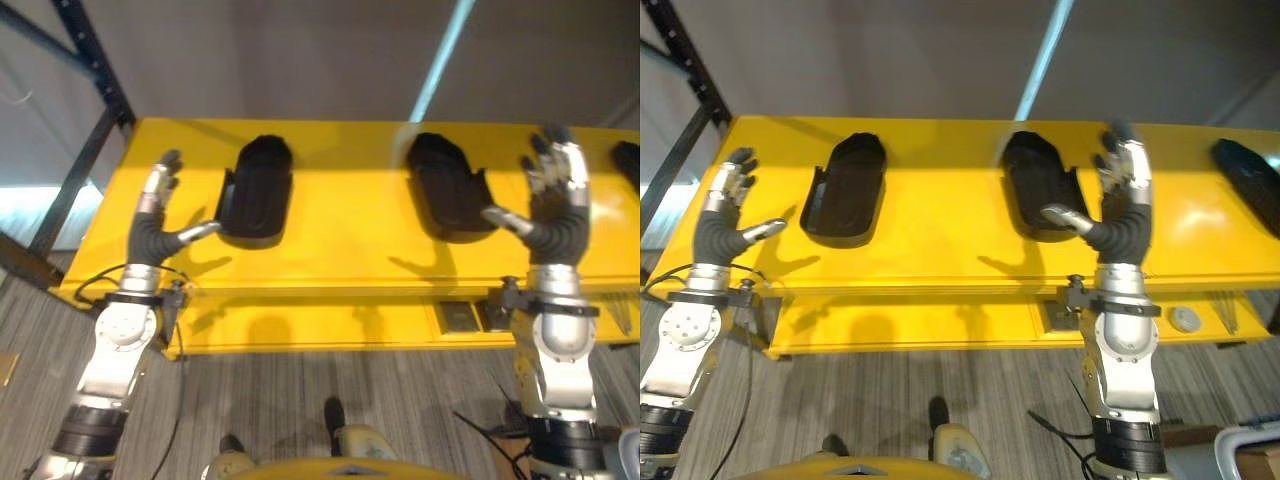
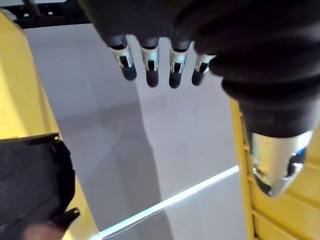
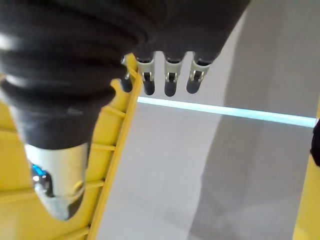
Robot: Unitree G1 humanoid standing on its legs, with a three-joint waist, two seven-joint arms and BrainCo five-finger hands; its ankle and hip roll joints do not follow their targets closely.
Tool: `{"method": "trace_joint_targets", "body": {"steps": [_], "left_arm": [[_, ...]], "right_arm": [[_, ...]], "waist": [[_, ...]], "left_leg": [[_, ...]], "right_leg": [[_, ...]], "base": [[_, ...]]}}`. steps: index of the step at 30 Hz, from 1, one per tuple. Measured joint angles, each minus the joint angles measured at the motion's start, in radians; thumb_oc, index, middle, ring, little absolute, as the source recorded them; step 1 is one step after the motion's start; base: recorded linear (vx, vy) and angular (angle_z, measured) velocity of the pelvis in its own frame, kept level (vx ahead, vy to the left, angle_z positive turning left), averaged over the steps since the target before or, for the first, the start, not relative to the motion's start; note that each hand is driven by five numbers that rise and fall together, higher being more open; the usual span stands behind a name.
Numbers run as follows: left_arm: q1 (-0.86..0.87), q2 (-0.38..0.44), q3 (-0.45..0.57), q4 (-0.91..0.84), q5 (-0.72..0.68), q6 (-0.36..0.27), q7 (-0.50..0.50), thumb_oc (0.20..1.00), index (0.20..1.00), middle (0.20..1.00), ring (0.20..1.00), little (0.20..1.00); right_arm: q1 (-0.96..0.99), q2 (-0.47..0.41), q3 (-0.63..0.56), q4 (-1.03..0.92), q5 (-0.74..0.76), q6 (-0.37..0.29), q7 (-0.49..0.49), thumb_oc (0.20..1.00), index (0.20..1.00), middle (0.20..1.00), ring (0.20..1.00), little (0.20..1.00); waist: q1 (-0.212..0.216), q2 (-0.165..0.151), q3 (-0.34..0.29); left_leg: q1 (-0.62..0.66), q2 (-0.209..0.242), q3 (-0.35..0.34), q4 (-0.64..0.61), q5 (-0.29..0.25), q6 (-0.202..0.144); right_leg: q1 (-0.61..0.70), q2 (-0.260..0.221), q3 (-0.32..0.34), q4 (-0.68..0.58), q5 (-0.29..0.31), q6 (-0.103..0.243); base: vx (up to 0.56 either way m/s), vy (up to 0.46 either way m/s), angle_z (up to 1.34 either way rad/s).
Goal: Move parts from the plastic box to the shelf.
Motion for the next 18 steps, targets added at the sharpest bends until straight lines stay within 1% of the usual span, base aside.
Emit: {"method": "trace_joint_targets", "body": {"steps": [1, 3, 4, 6, 12, 14, 16, 18], "left_arm": [[0.017, 0.003, 0.021, -0.037, 0.039, -0.003, 0.001, 1.0, 1.0, 1.0, 1.0, 1.0], [0.029, 0.003, 0.037, -0.073, 0.075, -0.016, 0.012, 1.0, 1.0, 1.0, 1.0, 1.0], [0.032, 0.002, 0.036, -0.074, 0.091, -0.02, 0.014, 1.0, 1.0, 1.0, 1.0, 1.0], [0.033, 0.002, 0.038, -0.074, 0.103, -0.021, 0.019, 1.0, 1.0, 1.0, 1.0, 1.0], [0.03, 0.0, 0.022, -0.065, 0.113, -0.022, 0.039, 1.0, 1.0, 1.0, 1.0, 1.0], [0.015, 0.0, 0.016, -0.063, 0.114, -0.023, 0.044, 1.0, 1.0, 1.0, 1.0, 1.0], [0.014, 0.003, 0.013, -0.057, 0.114, -0.024, 0.044, 1.0, 1.0, 1.0, 1.0, 1.0], [0.015, 0.003, 0.012, -0.048, 0.114, -0.024, 0.044, 1.0, 1.0, 1.0, 1.0, 1.0]], "right_arm": [[0.031, 0.011, -0.014, 0.0, -0.001, -0.007, 0.011, 1.0, 1.0, 1.0, 1.0, 1.0], [0.069, 0.015, -0.021, 0.002, -0.001, -0.008, 0.019, 1.0, 1.0, 1.0, 1.0, 1.0], [0.085, 0.018, -0.019, 0.003, -0.001, -0.009, 0.024, 1.0, 1.0, 1.0, 1.0, 1.0], [0.09, 0.02, -0.013, 0.003, -0.001, -0.008, 0.035, 1.0, 1.0, 1.0, 1.0, 1.0], [0.08, 0.026, 0.035, 0.003, 0.001, -0.009, 0.04, 1.0, 1.0, 1.0, 1.0, 1.0], [0.077, 0.005, 0.08, 0.002, 0.0, -0.009, 0.046, 1.0, 1.0, 1.0, 1.0, 1.0], [0.073, -0.025, 0.101, 0.002, 0.0, -0.009, 0.068, 1.0, 1.0, 1.0, 1.0, 1.0], [0.073, -0.034, 0.107, 0.002, -0.004, -0.009, 0.077, 1.0, 1.0, 1.0, 1.0, 1.0]], "waist": [[-0.004, -0.002, -0.007], [-0.007, -0.001, -0.011], [-0.008, 0.002, -0.029], [-0.006, 0.004, -0.046], [-0.007, 0.002, -0.053], [-0.008, 0.0, -0.056], [-0.001, 0.0, -0.056], [-0.003, 0.001, -0.057]], "left_leg": [[0.001, 0.002, 0.0, 0.002, 0.0, 0.0], [-0.004, 0.005, 0.005, 0.01, -0.004, -0.001], [-0.008, 0.005, 0.006, 0.014, -0.006, -0.001], [-0.023, 0.005, 0.008, 0.017, -0.008, 0.001], [-0.026, 0.008, 0.007, 0.023, -0.005, 0.003], [-0.023, 0.009, 0.008, 0.024, -0.002, 0.001], [-0.022, 0.018, 0.018, 0.035, -0.005, -0.002], [-0.03, 0.026, 0.019, 0.041, -0.002, -0.006]], "right_leg": [[0.0, 0.001, -0.001, 0.0, 0.003, -0.004], [0.002, 0.002, 0.0, -0.001, 0.003, -0.004], [-0.01, 0.001, 0.001, 0.0, 0.0, 0.001], [-0.025, 0.0, 0.003, 0.002, 0.0, 0.001], [-0.031, 0.003, 0.006, 0.013, -0.001, 0.001], [-0.037, 0.008, 0.017, 0.031, -0.009, 0.0], [-0.044, 0.018, 0.028, 0.043, -0.013, -0.002], [-0.051, 0.026, 0.027, 0.045, -0.013, -0.003]], "base": [[-0.02, -0.025, -0.06], [-0.02, -0.023, -0.08], [-0.01, -0.033, -0.04], [-0.01, -0.04, -0.03], [0.02, -0.062, 0.01], [0.02, -0.146, -0.05], [0.0, -0.148, -0.15], [0.03, -0.134, -0.06]]}}
